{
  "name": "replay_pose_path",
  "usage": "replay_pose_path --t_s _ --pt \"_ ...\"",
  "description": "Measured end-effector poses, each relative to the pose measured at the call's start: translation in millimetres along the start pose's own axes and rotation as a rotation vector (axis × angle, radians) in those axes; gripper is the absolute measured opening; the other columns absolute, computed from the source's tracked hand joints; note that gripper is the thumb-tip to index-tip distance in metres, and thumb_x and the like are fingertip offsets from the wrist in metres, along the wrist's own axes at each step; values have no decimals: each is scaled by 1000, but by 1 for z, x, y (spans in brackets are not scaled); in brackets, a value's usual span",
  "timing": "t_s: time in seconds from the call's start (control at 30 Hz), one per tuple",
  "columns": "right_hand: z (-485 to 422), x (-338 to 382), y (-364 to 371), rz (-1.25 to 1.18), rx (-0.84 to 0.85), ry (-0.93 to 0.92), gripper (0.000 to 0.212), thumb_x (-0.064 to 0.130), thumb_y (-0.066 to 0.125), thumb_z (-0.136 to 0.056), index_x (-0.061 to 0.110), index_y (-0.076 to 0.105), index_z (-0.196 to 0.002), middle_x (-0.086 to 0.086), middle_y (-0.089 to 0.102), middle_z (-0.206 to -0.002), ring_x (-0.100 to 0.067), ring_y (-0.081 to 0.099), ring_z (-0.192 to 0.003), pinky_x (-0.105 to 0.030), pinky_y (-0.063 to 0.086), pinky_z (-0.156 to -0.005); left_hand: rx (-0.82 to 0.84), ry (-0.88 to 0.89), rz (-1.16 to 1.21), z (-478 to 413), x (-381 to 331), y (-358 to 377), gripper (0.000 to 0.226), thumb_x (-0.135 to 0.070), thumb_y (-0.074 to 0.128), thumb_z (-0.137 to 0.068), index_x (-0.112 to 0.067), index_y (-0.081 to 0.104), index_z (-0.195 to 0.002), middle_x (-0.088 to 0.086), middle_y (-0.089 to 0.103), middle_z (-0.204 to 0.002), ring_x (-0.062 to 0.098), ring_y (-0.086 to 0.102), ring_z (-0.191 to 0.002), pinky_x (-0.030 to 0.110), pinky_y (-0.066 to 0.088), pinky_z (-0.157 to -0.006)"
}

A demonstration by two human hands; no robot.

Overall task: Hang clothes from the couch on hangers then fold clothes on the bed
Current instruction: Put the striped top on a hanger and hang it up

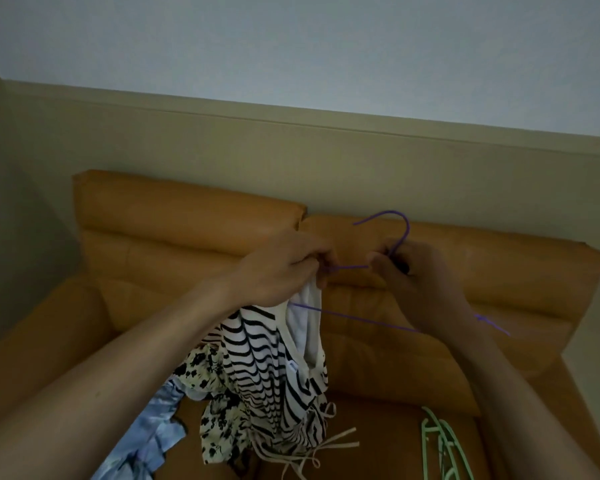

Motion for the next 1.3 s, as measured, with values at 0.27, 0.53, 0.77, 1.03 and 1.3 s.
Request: replay_pose_path --t_s 0.27,0.53,0.77,1.03,1.3 --pt "33 6 -21 157 -512 20 26 26 73 -86 20 56 -106 3 52 -108 -20 55 -101 -30 41 -87 -39 91 -326 -5 -2 -11 33 -30 41 -108 -32 42 -75 -5 46 -60 14 43 -53 31 29 -53" --pt "78 -21 103 170 -146 22 24 39 65 -88 31 45 -97 15 47 -95 -8 47 -83 -29 47 -71 -89 145 -367 -9 -18 -31 29 -28 40 -106 -28 42 -77 -9 44 -64 11 43 -58 37 33 -56" --pt "49 -97 155 -34 42 366 23 47 66 -91 31 50 -90 11 53 -87 -9 54 -75 -33 51 -67 -98 195 -273 0 -41 -41 29 -23 40 -105 -17 49 -78 -6 45 -63 14 40 -56 33 32 -56" --pt "47 -150 76 65 -2 513 25 -4 63 -81 20 60 -77 5 64 -75 -16 62 -72 -27 48 -61 -124 136 -280 39 -11 -81 29 -23 42 -104 -18 46 -76 -8 40 -61 6 37 -55 19 29 -55" --pt "23 -149 7 -264 38 732 23 1 45 -99 6 61 -84 -14 62 -77 -25 61 -68 -33 52 -60 -68 180 -473 78 32 -81 29 -41 34 -105 -33 39 -78 -10 45 -61 4 45 -52 19 32 -54"
Point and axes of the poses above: each hand's wrist, its own z-axis away from the middle knuckle, its own y-axis out of the palm, x = y × z, the point moved 10 cm from there along -z, towards the middle knuckle
